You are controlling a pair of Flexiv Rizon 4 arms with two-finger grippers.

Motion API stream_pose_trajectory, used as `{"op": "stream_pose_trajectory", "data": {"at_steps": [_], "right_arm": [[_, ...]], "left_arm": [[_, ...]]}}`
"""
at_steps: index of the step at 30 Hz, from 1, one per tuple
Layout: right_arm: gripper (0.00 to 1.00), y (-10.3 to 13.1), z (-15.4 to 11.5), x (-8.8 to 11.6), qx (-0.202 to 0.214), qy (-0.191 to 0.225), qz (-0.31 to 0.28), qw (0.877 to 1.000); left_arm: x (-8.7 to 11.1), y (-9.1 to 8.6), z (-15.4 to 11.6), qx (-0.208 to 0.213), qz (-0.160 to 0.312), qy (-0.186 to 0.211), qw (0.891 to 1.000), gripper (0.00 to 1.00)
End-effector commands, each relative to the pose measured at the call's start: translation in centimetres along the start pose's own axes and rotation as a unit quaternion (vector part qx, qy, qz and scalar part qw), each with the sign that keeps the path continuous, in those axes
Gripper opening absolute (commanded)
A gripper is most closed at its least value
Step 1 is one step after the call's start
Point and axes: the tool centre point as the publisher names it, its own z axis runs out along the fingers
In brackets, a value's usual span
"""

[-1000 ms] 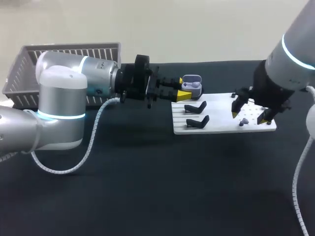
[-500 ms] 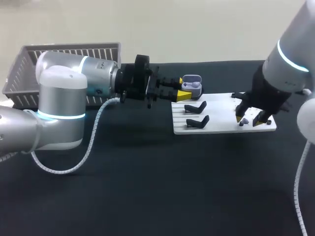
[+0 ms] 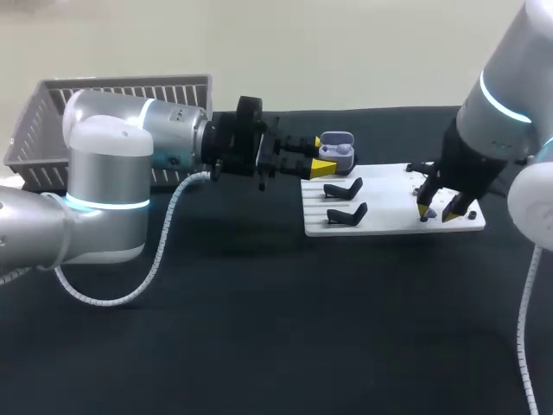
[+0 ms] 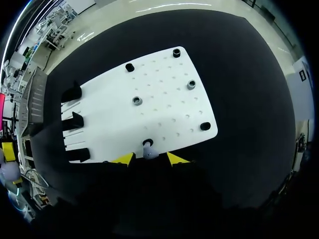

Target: Pick up each earbud case from the left stands, insert the matching earbuds, close the lid, and place the case in the box.

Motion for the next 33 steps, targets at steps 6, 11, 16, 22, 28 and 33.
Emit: {"op": "stream_pose_trajectory", "data": {"at_steps": [6, 11, 16, 22, 28, 33], "right_arm": [[0.34, 0.0, 0.5, -0.4, 0.002, 0.001, 0.005, 1.0], [0.33, -0.1, 0.8, -0.6, 0.006, 0.002, 0.009, 1.0], [0.3, 0.1, 1.2, -0.7, 0.008, 0.005, 0.011, 1.0], [0.27, 0.2, 1.5, -0.9, 0.01, 0.007, 0.013, 1.0], [0.01, 0.1, 1.6, -1.0, 0.013, 0.009, 0.017, 1.0], [0.0, 0.0, 1.2, -0.8, 0.016, 0.008, 0.02, 1.0]], "left_arm": [[0.1, 0.0, 0.0, -0.001, 0.001, 0.0, 1.0, 0.0], [0.1, 0.0, 0.0, -0.001, 0.001, 0.0, 1.0, 0.0], [0.1, 0.0, 0.0, -0.001, 0.001, 0.0, 1.0, 0.0], [0.1, 0.0, 0.0, -0.001, 0.001, 0.0, 1.0, 0.0], [0.1, 0.0, 0.0, -0.001, 0.001, 0.0, 1.0, 0.0], [0.1, 0.0, 0.0, -0.001, 0.001, 0.0, 1.0, 0.0]]}}
